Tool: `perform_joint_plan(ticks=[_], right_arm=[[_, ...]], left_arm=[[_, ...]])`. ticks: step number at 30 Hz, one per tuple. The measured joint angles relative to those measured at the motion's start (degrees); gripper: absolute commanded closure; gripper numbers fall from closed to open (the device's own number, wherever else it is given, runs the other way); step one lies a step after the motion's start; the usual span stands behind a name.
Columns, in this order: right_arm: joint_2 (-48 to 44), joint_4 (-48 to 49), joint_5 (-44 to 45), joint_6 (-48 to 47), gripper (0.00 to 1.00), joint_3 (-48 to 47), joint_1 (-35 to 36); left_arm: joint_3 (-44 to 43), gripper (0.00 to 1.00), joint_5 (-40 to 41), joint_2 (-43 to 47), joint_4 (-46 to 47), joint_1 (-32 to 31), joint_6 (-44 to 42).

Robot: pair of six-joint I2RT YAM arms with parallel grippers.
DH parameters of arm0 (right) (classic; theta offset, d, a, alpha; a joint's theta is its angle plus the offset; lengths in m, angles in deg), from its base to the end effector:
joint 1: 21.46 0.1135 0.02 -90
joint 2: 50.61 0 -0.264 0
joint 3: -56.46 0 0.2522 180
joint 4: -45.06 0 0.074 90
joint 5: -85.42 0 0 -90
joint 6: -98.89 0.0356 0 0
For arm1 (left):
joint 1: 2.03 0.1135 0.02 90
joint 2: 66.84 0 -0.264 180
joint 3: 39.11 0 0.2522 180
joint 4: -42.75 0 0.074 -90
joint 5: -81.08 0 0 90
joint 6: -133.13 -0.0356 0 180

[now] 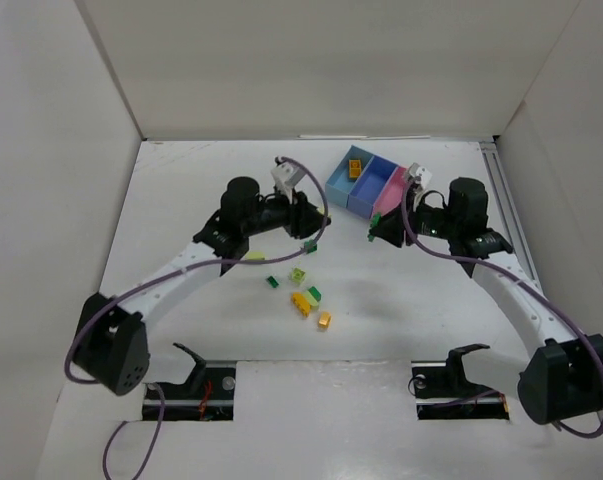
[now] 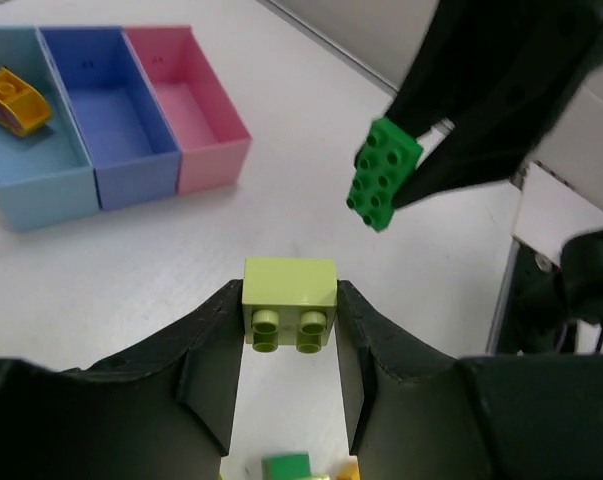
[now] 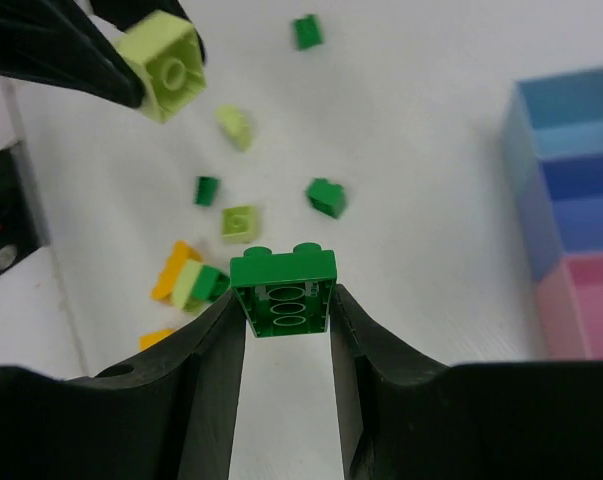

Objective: Sort the legos into containers by color

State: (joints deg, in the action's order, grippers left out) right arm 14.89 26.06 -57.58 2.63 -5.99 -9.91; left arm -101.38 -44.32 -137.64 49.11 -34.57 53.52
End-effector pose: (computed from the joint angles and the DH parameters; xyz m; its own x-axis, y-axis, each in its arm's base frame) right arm 0.2400 0.0781 0.3045 -0.2734 -0.1229 -0.9540 -0.8808 0.4306 0.1970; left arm 0.2296 -0.1710 0.3215 -0.1985 -0.0477 -0.9789 0.9055 0.3733 -0.2018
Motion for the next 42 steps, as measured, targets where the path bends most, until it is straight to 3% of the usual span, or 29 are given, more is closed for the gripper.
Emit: perform_joint_plan(ticks=[10,18,20,25,33,37,40,42], right_arm=[[-4.3,-13.7,37.9,6.8,0.92,-4.3,-3.9],[-5.9,-20.2,48.5,10.1,0.91,-5.3,-8.6],[-5.9,-21.0,49.0,10.3,0.91,-5.3,-8.8],[-5.9,-21.8,49.7,10.6,0.90,-5.3,-8.9],[-5.8,-21.9,49.8,10.8,0.90,-5.3,-8.9],[-5.5,-22.3,49.8,10.8,0.89,-5.3,-8.9],[-5.3,-22.8,49.8,10.6,0.89,-5.3,-8.9],[-5.0,-22.8,49.8,10.5,0.89,-5.3,-8.9]], left_arm=[[-33.6,0.91,2.1,-32.9,-0.8,-0.9,2.2],[-66.7,0.90,2.0,-61.1,-7.6,-3.0,2.6],[-69.5,0.89,3.1,-64.5,-9.0,-3.2,2.9],[-70.4,0.74,8.0,-66.9,-12.2,-4.3,2.5],[-73.9,0.74,17.0,-68.2,-12.2,-5.4,1.8],[-73.9,0.68,19.9,-68.7,-12.3,-5.5,1.8],[-73.9,0.54,20.7,-69.4,-12.5,-5.5,1.8],[-73.9,0.51,20.9,-69.8,-12.6,-5.5,1.8]])
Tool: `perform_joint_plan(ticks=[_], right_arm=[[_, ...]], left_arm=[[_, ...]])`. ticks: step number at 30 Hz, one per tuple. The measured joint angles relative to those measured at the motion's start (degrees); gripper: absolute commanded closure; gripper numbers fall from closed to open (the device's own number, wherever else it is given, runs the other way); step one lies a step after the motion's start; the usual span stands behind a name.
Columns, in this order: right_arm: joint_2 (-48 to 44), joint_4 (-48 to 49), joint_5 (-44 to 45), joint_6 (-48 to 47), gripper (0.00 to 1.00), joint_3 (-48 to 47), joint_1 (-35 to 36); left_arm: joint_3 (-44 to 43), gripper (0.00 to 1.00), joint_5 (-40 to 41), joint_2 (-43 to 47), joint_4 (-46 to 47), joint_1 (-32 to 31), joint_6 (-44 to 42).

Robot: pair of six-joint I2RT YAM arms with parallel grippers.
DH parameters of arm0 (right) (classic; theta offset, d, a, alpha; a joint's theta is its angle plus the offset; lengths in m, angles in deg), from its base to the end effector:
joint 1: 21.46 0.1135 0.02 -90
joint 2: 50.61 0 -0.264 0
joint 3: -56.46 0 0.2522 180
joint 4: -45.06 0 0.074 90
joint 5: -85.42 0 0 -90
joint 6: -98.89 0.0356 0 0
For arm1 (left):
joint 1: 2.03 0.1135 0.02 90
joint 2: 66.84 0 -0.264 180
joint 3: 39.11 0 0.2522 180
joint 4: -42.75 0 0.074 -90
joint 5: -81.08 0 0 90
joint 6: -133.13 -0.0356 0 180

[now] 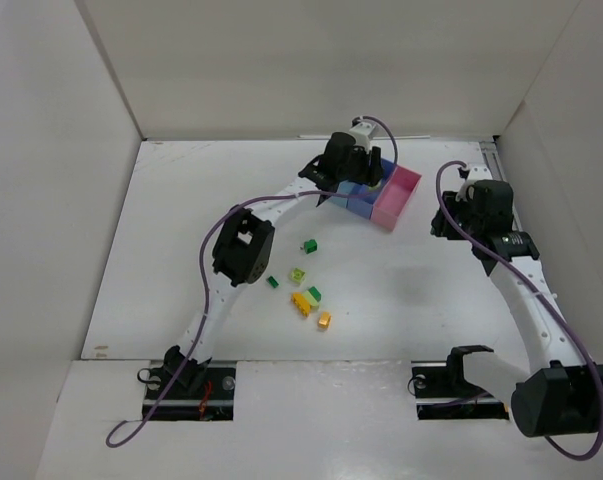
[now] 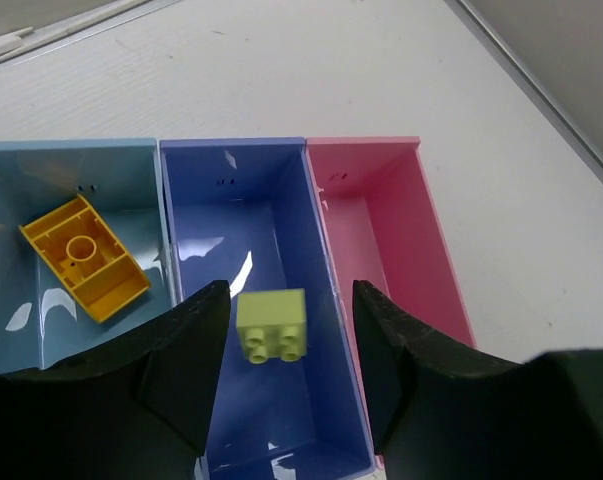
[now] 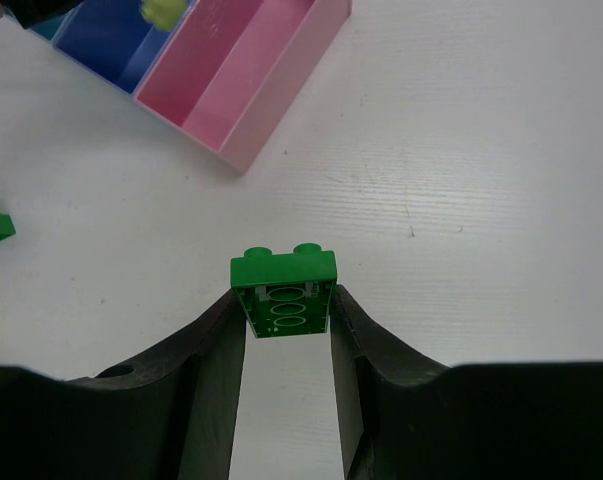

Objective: Sort the legos into containers by color

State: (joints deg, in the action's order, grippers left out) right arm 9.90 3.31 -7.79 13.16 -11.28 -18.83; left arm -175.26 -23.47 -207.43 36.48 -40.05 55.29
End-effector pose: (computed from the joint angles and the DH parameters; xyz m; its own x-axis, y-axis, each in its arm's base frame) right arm 0.2302 0.0126 0.3130 -0.5714 0.0482 -0.8193 -0.0495 0.9944 0.0930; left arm 0.4530 -0.3655 0.2414 -0.3097 -0.0167 -0.9507 0.7421 0.6209 -0.2526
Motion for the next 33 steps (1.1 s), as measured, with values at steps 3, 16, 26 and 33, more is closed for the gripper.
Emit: perform_joint_plan(ticks=[3,16,26,33], right_arm=[[0.7,0.0,0.0,-0.2,0.87,0.0,0.0],[7.3,2.3,-4.6,-0.7,0.84,-4.2,0.0],[24.8,8.3,-5.2,1.8,0.80,-13.4,4.2],[34.8,10.2,-3.7,3.3,0.73,-21.2,6.3]], left_arm=[[0.0,0.46,0.0,-0.2,-0.5,0.1,0.0],[18.9,0.00,-1.5,15.0,-0.9,0.1,-2.3],[48.0,0.00,7.4,55.5,5.5,0.1,-1.8],[64.7,0.00,12.1,64.4,1.8,0.2,1.1]])
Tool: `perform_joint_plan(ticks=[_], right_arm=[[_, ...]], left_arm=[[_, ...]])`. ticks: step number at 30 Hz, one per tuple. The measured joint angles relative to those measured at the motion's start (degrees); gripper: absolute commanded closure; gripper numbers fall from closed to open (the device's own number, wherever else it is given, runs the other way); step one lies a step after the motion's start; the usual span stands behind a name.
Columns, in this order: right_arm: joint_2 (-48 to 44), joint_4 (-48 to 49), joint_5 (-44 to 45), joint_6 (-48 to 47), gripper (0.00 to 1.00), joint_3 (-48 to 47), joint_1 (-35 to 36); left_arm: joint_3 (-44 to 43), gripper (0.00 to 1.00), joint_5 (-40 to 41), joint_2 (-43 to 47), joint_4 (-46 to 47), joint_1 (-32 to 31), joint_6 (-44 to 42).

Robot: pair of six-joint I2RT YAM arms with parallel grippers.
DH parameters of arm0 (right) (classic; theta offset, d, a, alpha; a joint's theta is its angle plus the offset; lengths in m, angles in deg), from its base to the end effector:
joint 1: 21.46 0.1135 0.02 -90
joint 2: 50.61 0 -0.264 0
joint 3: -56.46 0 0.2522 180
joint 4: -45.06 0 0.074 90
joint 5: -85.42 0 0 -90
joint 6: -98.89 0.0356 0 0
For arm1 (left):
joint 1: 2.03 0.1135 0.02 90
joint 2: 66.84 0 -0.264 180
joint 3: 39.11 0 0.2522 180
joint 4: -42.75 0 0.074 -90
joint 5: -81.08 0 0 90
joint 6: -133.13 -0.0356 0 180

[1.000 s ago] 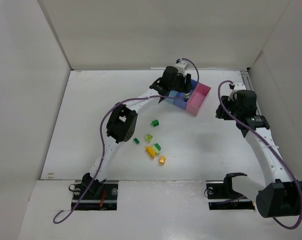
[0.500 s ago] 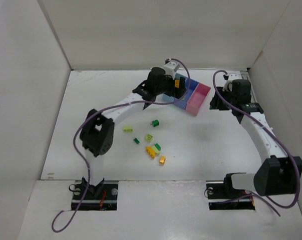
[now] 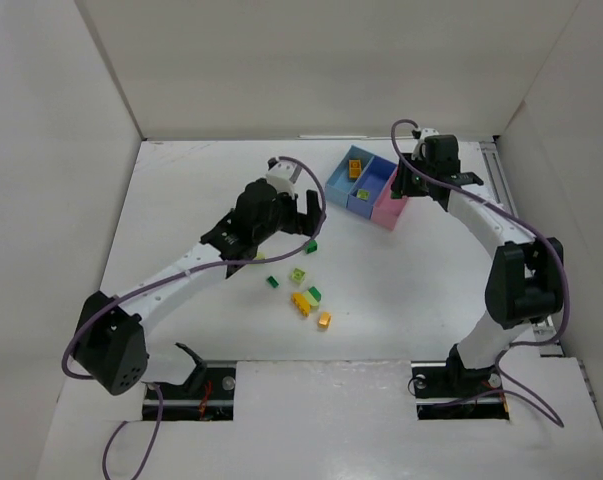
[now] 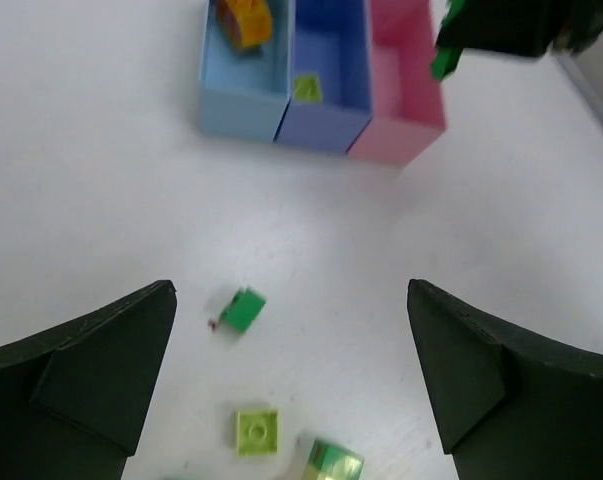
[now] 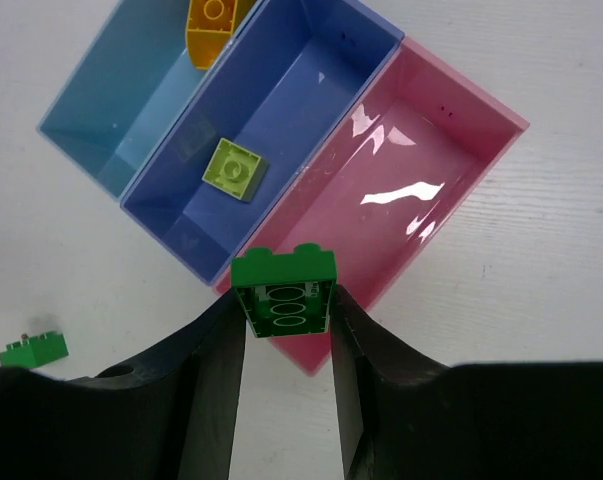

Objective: Sort the legos into containers by color

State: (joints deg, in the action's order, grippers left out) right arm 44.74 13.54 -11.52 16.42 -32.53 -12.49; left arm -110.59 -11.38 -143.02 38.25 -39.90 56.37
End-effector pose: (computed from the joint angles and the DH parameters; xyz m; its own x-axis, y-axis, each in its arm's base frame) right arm 0.3762 0.0637 0.2813 -0.6339 0.0316 -0.7728 -0.1674 0.9699 0.1770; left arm 0.2489 -0.1955 0.3317 -0.2710 -0.0791 -0.9593 0.6007 0.7649 -0.2328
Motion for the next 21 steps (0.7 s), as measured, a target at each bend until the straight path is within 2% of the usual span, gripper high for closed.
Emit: perform_joint_plan(ticks=[4,9,12,16,21], right_arm=[[3.7,0.1,1.8,0.6,0.68,-2.0,1.4],[7.3,-0.3,3.0,1.9,0.67,-4.0,2.5],[7.3,-1.0,5.0,3.3,0.65,-3.9,3.1],[5.2,-0.3,6.8,5.0,0.52,-1.4,3.2],[4.0,-0.2,7.6,6.3,0.49,-0.2,3.2]], left_arm=[[7.2,0.00,0.6,2.7,-3.6,0.0,1.7],[12.9,0.00,-0.6,6.5,-4.3,0.0,3.4],[14.7,0.00,-1.7,8.1,-4.4,0.0,4.1],[16.1,0.00,-1.9,9.7,-4.6,0.0,5.7],[17.1,0.00,-1.7,10.9,-5.4,0.0,7.8]])
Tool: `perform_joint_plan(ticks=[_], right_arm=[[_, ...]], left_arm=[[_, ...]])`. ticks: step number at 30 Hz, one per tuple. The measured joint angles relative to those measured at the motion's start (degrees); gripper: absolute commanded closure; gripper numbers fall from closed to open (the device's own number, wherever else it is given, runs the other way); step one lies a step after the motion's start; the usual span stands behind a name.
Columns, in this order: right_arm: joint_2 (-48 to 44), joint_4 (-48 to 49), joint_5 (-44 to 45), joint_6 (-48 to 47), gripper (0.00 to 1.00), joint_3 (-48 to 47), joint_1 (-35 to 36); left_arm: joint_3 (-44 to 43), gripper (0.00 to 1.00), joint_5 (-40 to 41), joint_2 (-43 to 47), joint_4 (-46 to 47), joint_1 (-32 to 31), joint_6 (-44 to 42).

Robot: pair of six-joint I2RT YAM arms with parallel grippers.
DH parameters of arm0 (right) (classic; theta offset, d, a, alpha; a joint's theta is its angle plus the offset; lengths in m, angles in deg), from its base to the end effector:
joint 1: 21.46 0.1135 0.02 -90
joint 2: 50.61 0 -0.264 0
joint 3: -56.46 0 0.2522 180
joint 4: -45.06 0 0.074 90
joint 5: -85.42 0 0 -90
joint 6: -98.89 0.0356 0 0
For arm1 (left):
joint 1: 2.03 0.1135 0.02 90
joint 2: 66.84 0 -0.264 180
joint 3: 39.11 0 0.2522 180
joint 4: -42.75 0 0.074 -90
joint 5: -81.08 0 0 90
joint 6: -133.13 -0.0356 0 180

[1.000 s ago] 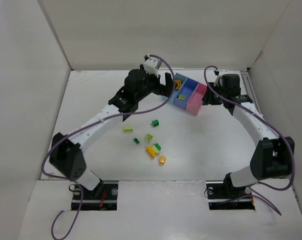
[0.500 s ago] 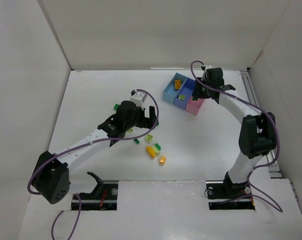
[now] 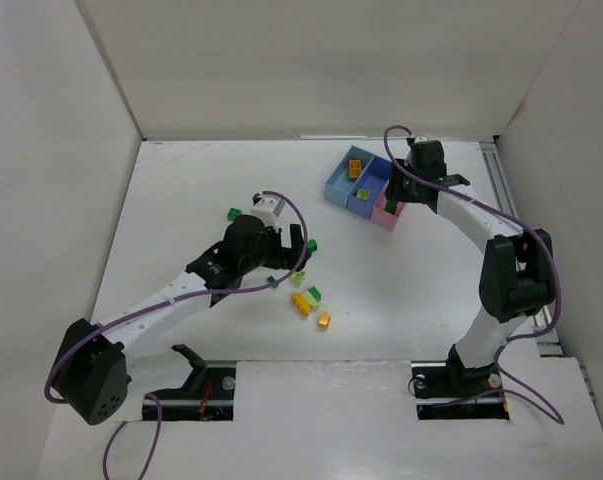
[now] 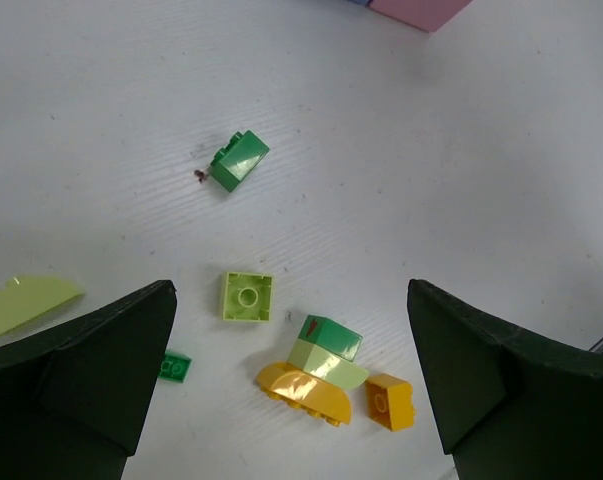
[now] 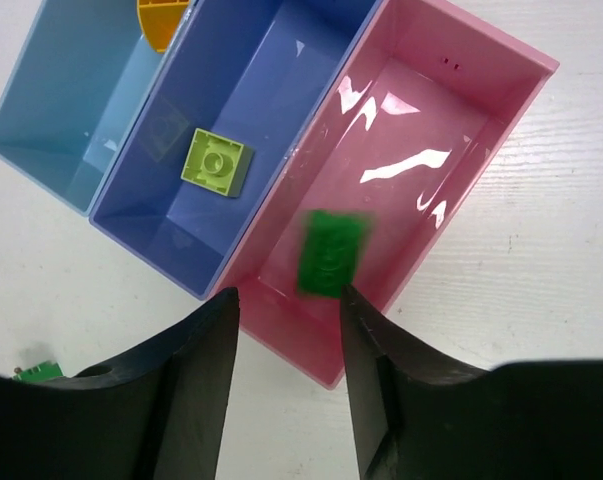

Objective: Sort the legos into containers by color

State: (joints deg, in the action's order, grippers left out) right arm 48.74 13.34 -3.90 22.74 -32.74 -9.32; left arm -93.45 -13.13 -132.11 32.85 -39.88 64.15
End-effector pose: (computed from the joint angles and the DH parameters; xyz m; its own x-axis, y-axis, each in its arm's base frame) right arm 0.3841 0.0822 0.2564 -0.6818 0.0982 -0.7249 -0.0396 0.9846 0.1706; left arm 0.2033 -0.1613 0.2665 -0.5010 -0.0637 -0.8631 0.5211 0.7741 -0.3596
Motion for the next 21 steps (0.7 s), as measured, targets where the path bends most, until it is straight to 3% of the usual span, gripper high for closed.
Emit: perform_joint_plan(ticks=[11,18,20,21], right_arm=[[-3.1,-0.4,1.3,1.0,0.44,1.8,0.3],[-12.3,-0.9,2.6,1.0,0.44,6.8,1.6],[-14.5,-1.1,2.9,0.9,0.44,8.9,2.1],[-15.5,-1.0,3.1,0.9,0.44,10.1,2.5]], left_arm=[[2.9,0.02,0.9,0.7,-4.6,-1.3,4.1],[4.6,0.10,3.5,2.2,-7.6,-12.0,7.6],[4.6,0.10,4.3,1.1,-8.5,-14.3,8.7],[4.6,0.03,5.1,0.3,-9.2,-15.2,9.4]])
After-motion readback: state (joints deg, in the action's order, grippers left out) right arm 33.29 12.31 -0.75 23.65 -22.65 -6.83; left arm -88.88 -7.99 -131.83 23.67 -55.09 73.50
